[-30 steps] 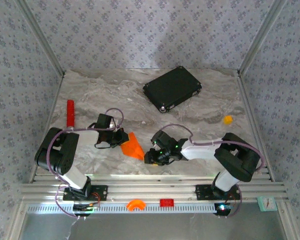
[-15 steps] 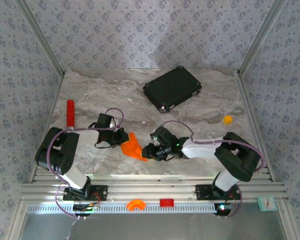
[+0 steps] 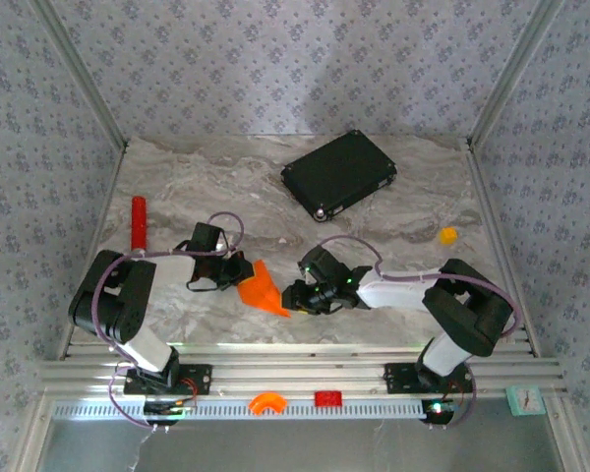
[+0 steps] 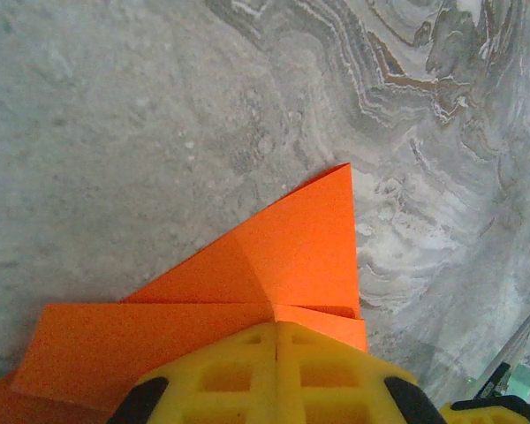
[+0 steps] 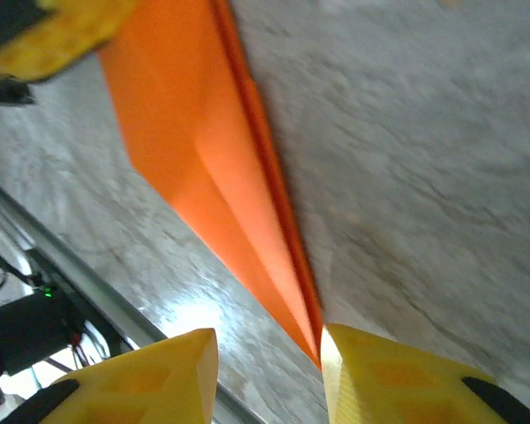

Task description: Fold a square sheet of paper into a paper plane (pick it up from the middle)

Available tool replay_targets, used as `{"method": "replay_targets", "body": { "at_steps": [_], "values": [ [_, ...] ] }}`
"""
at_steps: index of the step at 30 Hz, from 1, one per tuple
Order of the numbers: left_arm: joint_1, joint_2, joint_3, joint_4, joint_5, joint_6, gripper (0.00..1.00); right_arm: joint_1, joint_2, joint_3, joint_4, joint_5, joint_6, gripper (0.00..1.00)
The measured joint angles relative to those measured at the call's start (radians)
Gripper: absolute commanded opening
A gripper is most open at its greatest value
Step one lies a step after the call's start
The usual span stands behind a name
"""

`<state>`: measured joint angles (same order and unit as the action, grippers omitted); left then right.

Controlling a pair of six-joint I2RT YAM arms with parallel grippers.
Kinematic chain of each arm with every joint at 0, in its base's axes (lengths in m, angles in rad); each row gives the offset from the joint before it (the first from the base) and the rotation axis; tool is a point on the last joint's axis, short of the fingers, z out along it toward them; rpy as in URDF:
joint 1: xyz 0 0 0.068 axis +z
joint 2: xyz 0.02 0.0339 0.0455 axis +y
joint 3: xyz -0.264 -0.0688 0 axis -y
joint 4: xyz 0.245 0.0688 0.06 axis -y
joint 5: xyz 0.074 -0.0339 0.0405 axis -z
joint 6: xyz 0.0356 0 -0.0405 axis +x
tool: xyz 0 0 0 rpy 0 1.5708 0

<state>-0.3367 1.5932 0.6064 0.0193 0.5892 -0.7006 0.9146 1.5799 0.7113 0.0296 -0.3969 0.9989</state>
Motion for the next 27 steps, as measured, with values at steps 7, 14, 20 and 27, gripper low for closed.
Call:
{"method": "replay_targets", "body": {
  "at_steps": [7, 14, 20, 27],
  "values": [
    [-0.001, 0.000, 0.001, -0.001, -0.002, 0.000, 0.00, 0.026, 0.000, 0.006, -0.079, -0.027, 0.014, 0.38],
    [-0.004, 0.000, 0.002, -0.001, -0.003, 0.000, 0.00, 0.031, 0.027, 0.033, -0.063, -0.069, 0.023, 0.34],
    [-0.004, 0.000, 0.002, -0.001, -0.003, 0.000, 0.00, 0.021, 0.050, 0.042, -0.043, -0.070, 0.033, 0.35],
    [-0.004, 0.000, 0.002, -0.002, -0.003, 0.000, 0.00, 0.014, 0.021, 0.056, -0.092, -0.059, 0.021, 0.37]
  ]
}}
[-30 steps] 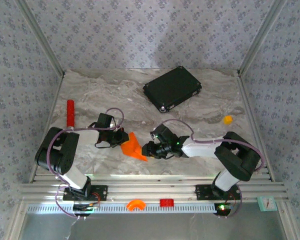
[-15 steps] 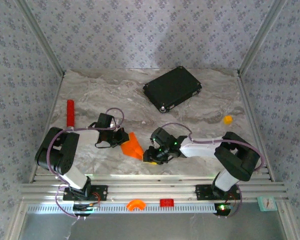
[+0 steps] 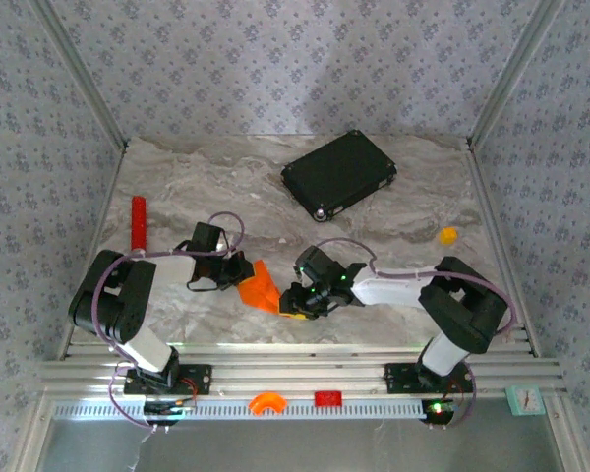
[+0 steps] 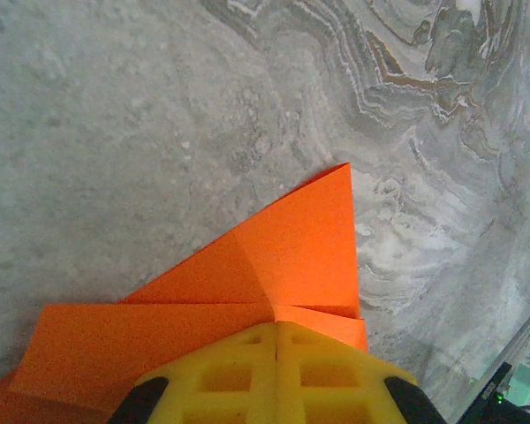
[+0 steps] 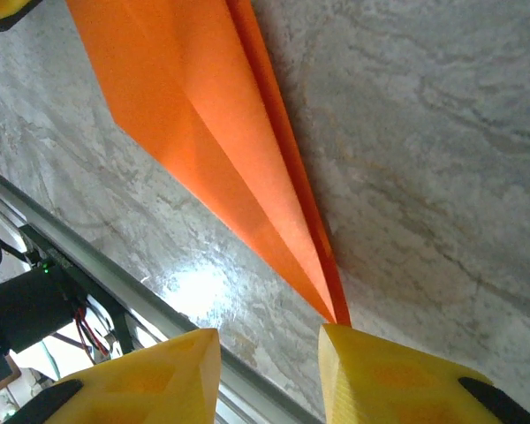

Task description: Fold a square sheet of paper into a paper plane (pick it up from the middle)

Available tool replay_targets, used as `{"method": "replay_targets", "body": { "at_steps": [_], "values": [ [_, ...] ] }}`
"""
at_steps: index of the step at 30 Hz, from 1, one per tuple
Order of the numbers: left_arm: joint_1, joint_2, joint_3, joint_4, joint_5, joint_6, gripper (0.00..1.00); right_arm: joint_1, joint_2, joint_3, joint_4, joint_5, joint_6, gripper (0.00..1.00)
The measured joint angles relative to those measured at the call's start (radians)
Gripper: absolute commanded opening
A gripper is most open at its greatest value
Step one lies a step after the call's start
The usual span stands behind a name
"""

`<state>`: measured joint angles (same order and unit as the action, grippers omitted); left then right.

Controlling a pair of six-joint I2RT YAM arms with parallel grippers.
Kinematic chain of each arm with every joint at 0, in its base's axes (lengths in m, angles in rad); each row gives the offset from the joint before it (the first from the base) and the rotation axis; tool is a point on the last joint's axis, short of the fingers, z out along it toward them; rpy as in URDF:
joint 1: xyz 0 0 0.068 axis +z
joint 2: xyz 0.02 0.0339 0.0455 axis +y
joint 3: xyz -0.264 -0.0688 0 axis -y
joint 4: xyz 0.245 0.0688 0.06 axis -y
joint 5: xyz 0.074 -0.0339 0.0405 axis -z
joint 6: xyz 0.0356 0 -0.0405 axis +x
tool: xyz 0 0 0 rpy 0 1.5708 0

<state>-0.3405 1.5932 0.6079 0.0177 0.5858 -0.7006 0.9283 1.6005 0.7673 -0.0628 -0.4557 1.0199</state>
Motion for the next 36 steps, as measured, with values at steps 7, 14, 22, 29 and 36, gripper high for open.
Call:
{"method": "replay_targets", "body": {
  "at_steps": [7, 14, 22, 29, 36],
  "values": [
    [0.000, 0.000, 0.000, 0.000, 0.000, 0.000, 0.00, 0.006, -0.023, -0.032, -0.020, 0.005, 0.008, 0.39],
    [0.000, 0.000, 0.000, 0.000, 0.000, 0.000, 0.00, 0.021, 0.035, -0.018, -0.013, -0.003, 0.013, 0.34],
    [0.000, 0.000, 0.000, 0.000, 0.000, 0.000, 0.00, 0.000, 0.059, 0.006, 0.099, -0.001, 0.020, 0.32],
    [0.000, 0.000, 0.000, 0.000, 0.000, 0.000, 0.00, -0.035, 0.039, -0.015, 0.164, 0.006, 0.020, 0.17],
    [0.000, 0.000, 0.000, 0.000, 0.000, 0.000, 0.00, -0.035, 0.011, -0.017, 0.185, 0.011, 0.002, 0.04]
  ]
}}
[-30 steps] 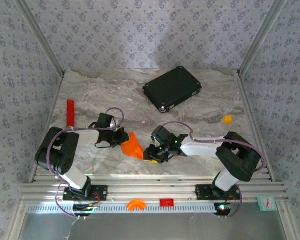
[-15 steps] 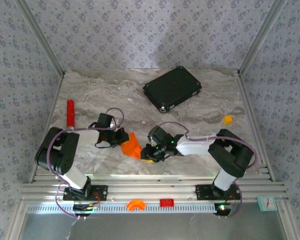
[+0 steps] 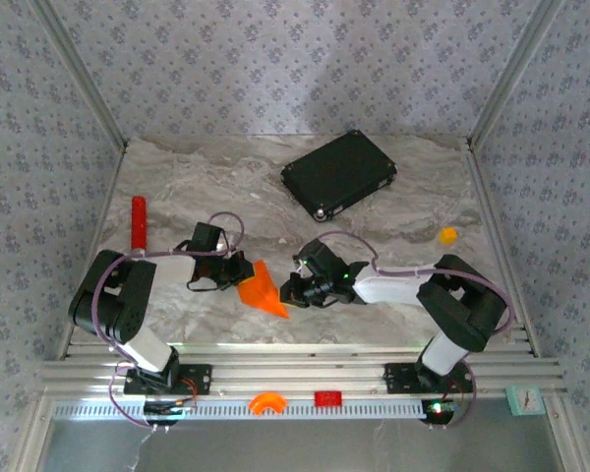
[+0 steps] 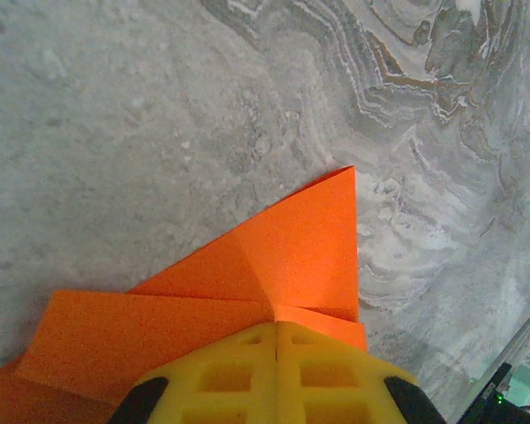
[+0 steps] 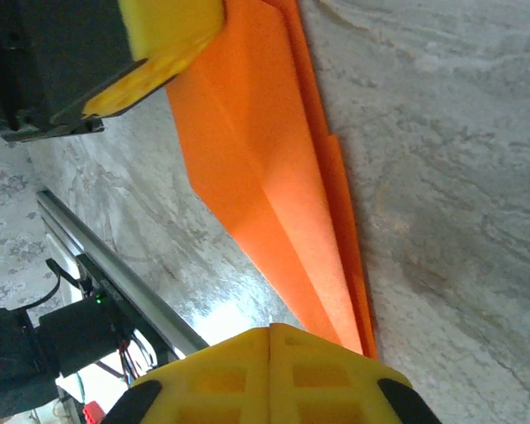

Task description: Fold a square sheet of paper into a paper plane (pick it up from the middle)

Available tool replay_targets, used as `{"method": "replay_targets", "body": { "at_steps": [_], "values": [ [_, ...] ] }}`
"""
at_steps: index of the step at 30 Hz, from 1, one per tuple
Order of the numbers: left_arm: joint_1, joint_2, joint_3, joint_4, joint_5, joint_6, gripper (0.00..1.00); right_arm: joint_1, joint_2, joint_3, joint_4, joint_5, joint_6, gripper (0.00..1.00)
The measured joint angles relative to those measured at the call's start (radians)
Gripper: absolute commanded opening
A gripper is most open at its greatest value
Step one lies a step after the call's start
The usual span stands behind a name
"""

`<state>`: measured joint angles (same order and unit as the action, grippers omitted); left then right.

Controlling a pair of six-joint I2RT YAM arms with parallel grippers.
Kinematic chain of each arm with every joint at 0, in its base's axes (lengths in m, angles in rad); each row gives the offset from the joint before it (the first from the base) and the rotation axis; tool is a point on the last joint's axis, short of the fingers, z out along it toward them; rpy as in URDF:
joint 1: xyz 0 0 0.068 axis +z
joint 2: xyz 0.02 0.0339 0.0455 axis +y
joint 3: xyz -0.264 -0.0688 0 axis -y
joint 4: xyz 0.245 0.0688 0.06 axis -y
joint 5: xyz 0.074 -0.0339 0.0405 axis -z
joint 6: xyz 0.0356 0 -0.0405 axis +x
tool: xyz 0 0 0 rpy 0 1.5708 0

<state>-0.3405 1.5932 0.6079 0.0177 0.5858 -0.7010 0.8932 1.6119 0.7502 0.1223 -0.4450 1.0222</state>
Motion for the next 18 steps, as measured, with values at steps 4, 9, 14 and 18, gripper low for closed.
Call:
{"method": "replay_targets", "body": {
  "at_steps": [4, 9, 14, 18],
  "values": [
    [0.000, 0.000, 0.005, -0.008, -0.001, 0.000, 0.00, 0.000, -0.026, 0.000, -0.001, 0.009, -0.018, 0.01],
    [-0.005, 0.000, 0.018, -0.019, -0.003, -0.007, 0.00, 0.000, -0.038, 0.000, -0.005, 0.012, -0.033, 0.00],
    [-0.008, 0.000, 0.023, -0.019, -0.003, -0.007, 0.00, 0.002, -0.038, 0.000, -0.018, 0.014, -0.043, 0.02],
    [-0.008, 0.000, 0.023, -0.020, -0.003, -0.008, 0.00, 0.002, -0.037, 0.007, -0.040, 0.015, -0.041, 0.29]
  ]
}}
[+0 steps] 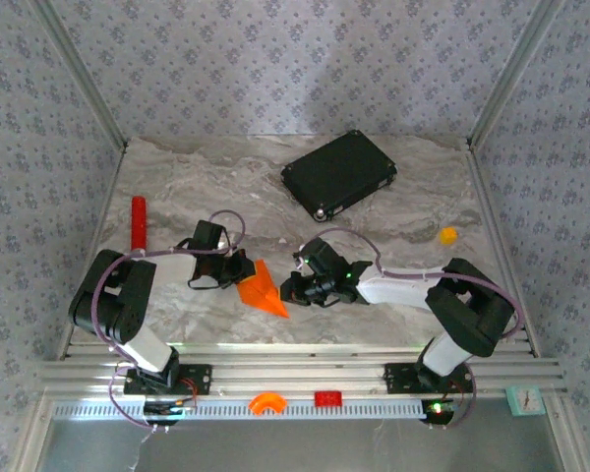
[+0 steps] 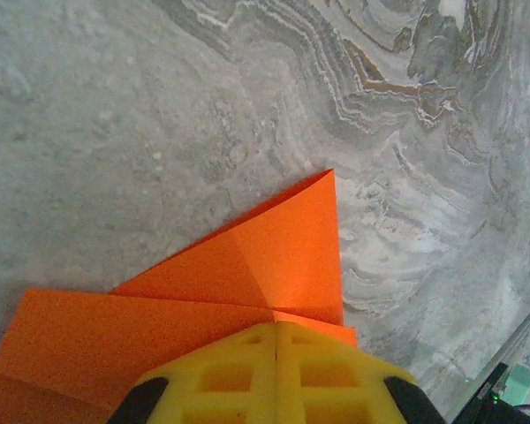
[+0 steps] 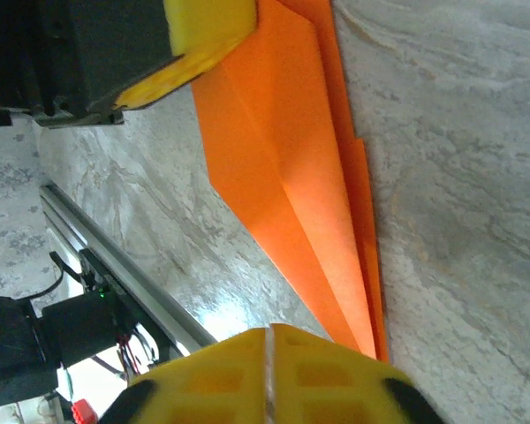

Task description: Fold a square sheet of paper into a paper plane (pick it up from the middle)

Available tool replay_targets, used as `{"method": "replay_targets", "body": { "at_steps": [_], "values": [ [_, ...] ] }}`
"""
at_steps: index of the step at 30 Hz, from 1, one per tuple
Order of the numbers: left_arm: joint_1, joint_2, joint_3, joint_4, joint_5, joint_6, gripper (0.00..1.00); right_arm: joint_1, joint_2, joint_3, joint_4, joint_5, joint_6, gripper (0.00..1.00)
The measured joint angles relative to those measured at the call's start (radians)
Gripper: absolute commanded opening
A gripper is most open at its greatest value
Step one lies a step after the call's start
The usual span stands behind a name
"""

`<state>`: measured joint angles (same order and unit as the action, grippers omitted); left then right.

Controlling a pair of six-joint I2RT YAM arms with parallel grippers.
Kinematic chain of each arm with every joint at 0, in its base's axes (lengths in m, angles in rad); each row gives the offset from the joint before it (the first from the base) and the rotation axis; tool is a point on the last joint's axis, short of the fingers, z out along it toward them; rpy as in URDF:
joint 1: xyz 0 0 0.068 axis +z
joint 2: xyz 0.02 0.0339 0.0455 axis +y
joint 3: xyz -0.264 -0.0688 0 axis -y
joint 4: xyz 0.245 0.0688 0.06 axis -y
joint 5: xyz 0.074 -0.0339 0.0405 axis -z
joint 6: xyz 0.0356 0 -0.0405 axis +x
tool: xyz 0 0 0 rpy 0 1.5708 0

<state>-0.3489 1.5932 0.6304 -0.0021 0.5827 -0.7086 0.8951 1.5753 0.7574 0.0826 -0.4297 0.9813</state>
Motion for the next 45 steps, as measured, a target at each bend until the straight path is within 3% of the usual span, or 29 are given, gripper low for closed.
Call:
{"method": "replay_targets", "body": {
  "at_steps": [3, 5, 13, 21, 27, 34, 38, 41, 45],
  "values": [
    [0.000, 0.000, 0.000, -0.002, 0.000, 0.000, 0.00, 0.000, 0.001, 0.006, -0.011, -0.002, 0.002, 0.42],
    [0.000, 0.000, 0.000, -0.002, 0.000, 0.000, 0.00, 0.000, 0.005, 0.006, -0.016, -0.006, 0.005, 0.45],
    [0.000, 0.000, 0.000, -0.002, 0.000, 0.000, 0.00, 0.043, 0.121, 0.055, -0.058, -0.066, 0.005, 0.46],
    [0.000, 0.000, 0.000, -0.002, 0.000, 0.000, 0.00, 0.063, 0.167, 0.115, -0.078, -0.083, -0.006, 0.36],
    [0.000, 0.000, 0.000, -0.002, 0.000, 0.000, 0.00, 0.039, 0.160, 0.127, -0.117, -0.065, -0.018, 0.42],
    [0.000, 0.000, 0.000, -0.002, 0.000, 0.000, 0.00, 0.035, 0.050, 0.071, -0.151, -0.034, -0.010, 0.48],
    [0.000, 0.000, 0.000, -0.002, 0.000, 0.000, 0.00, 0.054, 0.078, 0.029, -0.106, -0.050, 0.034, 0.50],
    [0.000, 0.000, 0.000, -0.002, 0.000, 0.000, 0.00, 0.070, 0.128, 0.049, -0.102, -0.071, 0.053, 0.48],
    [0.000, 0.000, 0.000, -0.002, 0.000, 0.000, 0.00, 0.074, 0.174, 0.093, -0.050, -0.076, 0.064, 0.34]
  ]
}}
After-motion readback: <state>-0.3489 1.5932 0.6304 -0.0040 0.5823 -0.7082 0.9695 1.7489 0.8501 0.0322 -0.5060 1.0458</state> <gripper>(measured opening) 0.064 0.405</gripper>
